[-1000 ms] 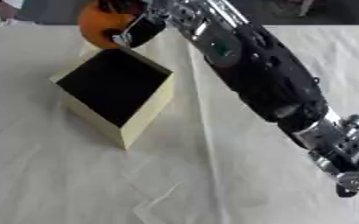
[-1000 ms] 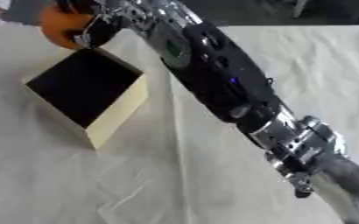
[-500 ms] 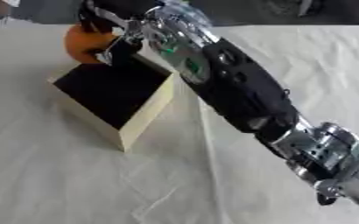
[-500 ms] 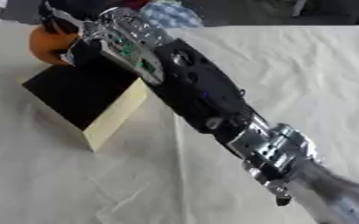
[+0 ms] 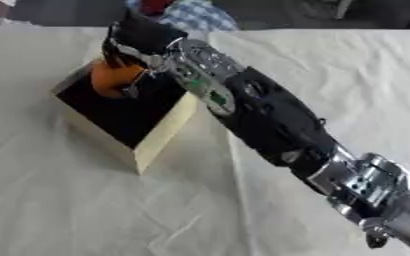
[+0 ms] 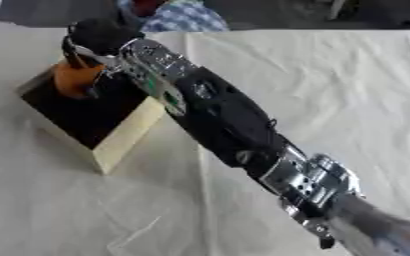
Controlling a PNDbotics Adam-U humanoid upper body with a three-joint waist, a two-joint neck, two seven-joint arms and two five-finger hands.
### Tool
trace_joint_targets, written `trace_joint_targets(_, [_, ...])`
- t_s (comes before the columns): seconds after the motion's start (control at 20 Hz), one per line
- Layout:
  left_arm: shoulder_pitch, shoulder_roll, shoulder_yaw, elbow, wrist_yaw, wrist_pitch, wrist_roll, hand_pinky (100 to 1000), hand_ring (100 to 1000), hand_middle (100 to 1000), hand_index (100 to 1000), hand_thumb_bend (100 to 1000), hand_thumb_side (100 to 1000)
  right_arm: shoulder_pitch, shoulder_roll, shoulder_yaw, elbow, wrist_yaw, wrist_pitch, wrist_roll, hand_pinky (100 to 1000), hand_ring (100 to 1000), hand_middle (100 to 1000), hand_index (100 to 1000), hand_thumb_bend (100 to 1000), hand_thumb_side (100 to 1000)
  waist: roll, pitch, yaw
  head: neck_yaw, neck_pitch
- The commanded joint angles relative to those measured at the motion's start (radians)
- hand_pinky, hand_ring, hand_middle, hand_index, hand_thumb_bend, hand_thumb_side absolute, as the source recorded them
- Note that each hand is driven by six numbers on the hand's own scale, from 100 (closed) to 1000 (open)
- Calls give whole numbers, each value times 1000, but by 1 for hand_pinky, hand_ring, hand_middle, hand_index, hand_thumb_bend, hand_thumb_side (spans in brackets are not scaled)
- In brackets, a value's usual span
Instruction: Pick up objects on the table and place them in the box.
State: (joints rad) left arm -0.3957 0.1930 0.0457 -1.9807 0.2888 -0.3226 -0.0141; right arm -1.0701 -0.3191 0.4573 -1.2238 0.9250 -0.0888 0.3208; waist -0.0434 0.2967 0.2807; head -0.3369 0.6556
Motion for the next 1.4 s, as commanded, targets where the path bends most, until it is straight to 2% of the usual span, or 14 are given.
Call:
trace_joint_targets(0.05, [-4, 14, 4, -19, -7, 5, -7, 701, 742, 743, 731, 100, 767, -13, -22, 3, -36, 22, -18, 21, 357, 470, 387, 523, 291, 100, 8, -16, -2, 3, -5])
trace_joint_targets(0.1, [-4, 14, 4, -19, -8, 6, -7, 701, 742, 743, 731, 100, 767, -12, -24, 5, -42, 30, -25, 30, 443, 501, 423, 572, 294, 100, 8, -16, -2, 4, -4])
trace_joint_targets(0.15, [-4, 14, 4, -19, -9, 8, -8, 701, 742, 743, 730, 100, 768, -12, -27, 7, -50, 41, -31, 42, 471, 514, 436, 588, 295, 100, 7, -16, -3, 6, -4])
trace_joint_targets(0.2, [-3, 13, 4, -19, -10, 9, -9, 701, 743, 743, 730, 100, 769, -12, -30, 10, -60, 51, -38, 57, 565, 574, 486, 656, 293, 100, 7, -17, -4, 6, -4])
trace_joint_targets(0.3, [-1, 13, 4, -19, -12, 14, -10, 700, 743, 743, 731, 100, 770, -13, -36, 14, -82, 75, -56, 103, 662, 668, 547, 720, 370, 100, 6, -18, -5, 7, -1])
trace_joint_targets(0.5, [0, 12, 3, -19, -13, 16, -14, 699, 740, 743, 731, 100, 767, -14, -46, 13, -135, 112, -82, 184, 726, 742, 609, 765, 459, 100, 6, -22, -8, 9, 2])
trace_joint_targets(0.7, [-2, 12, 3, -19, -2, 10, -12, 700, 741, 742, 731, 100, 765, -11, -52, 0, -174, 106, -78, 214, 706, 727, 595, 756, 453, 100, 8, -26, -11, 10, 5])
trace_joint_targets(1.0, [8, 18, 9, -19, 12, 2, -5, 700, 742, 742, 731, 101, 765, -9, -106, -58, -281, 26, -12, 156, 636, 653, 523, 724, 385, 100, 11, -34, -22, 17, 11])
trace_joint_targets(1.1, [14, 20, 11, -19, 8, 5, -2, 699, 742, 742, 731, 101, 765, -2, -144, -89, -350, -32, 21, 138, 623, 641, 513, 721, 355, 100, 11, -38, -29, 25, 15])
trace_joint_targets(1.25, [25, 24, 14, -19, 1, 9, 0, 699, 742, 742, 730, 100, 767, 16, -219, -141, -469, -144, 86, 115, 586, 616, 494, 721, 242, 100, 14, -45, -43, 50, 22])
trace_joint_targets(1.3, [27, 25, 15, -19, -1, 10, 1, 699, 742, 742, 730, 100, 767, 24, -243, -155, -508, -183, 108, 113, 586, 616, 494, 721, 242, 100, 15, -46, -47, 56, 24])
trace_joint_targets(1.4, [37, 27, 16, -19, -8, 15, 3, 698, 742, 742, 729, 100, 770, 46, -295, -191, -586, -255, 149, 102, 586, 617, 497, 729, 178, 100, 19, -53, -59, 71, 30])
